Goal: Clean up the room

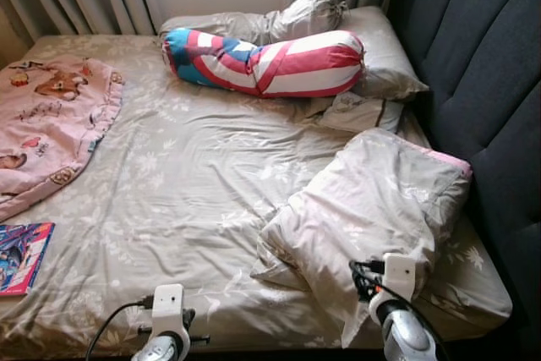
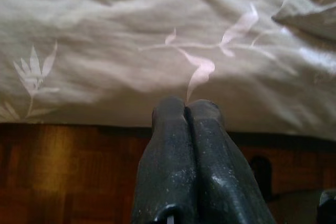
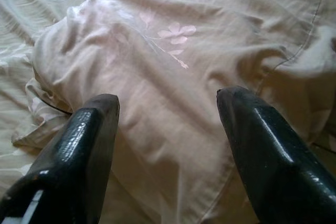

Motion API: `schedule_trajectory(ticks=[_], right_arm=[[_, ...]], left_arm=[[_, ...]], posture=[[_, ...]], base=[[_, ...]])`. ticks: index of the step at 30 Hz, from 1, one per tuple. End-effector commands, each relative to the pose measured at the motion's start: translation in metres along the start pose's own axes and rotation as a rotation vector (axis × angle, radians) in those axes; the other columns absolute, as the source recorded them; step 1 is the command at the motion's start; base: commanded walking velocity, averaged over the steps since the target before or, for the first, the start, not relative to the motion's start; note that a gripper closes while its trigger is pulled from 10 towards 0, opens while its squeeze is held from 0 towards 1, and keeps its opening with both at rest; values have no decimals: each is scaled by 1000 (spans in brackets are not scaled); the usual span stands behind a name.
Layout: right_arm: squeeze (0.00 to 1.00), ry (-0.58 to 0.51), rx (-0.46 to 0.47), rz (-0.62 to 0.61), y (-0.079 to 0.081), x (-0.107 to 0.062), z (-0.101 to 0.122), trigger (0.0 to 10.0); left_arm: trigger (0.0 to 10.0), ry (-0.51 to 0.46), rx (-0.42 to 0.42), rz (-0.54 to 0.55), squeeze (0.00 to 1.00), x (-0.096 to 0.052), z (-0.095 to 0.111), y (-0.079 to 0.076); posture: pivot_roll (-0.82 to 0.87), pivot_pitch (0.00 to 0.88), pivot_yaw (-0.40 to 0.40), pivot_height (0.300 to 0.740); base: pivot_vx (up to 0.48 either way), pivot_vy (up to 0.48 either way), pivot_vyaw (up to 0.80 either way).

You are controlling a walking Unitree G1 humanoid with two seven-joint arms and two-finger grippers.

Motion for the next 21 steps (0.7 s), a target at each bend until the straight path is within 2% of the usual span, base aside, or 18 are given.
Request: schedule_trajectory(ticks=[1,5,9,16,21], right_arm=[[0,9,-17,-6,-2,-1,-2,10000],[0,11,-20,-78,-13,-1,-3,10000],[0,34,-15,-96,-20,-1,-5,10000],[0,43,-6,-80,-17,0,-7,10000],[0,48,-11,-82,-16,0,-8,10000]], left_arm=[[10000,21,14,10,0,-1,-6,3],[10000,12,-45,58,0,-3,-7,13],[10000,22,-48,67,0,-4,-11,14],[10000,35,-23,55,0,-4,-14,11],[10000,40,-20,57,0,-4,-15,12]], posture=[[-86,67,-30,740],[-97,58,-30,740],[-92,53,-33,740],[-95,43,-30,740],[-94,46,-31,740]], base=[[0,0,0],[0,0,0],[0,0,0],[0,0,-696],[0,0,0]])
Point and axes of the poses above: a point about 5 cm out from each wrist's last joint towards the gripper, its own x axis pointing out of the wrist towards the gripper, its own z axis along the axis of the wrist's last joint, y = z × x, the point moved 6 cm from there along x, pointing out of the wrist towards the gripper, and after that the axes turned 15 degrees about -x, right-handed, at the moved point
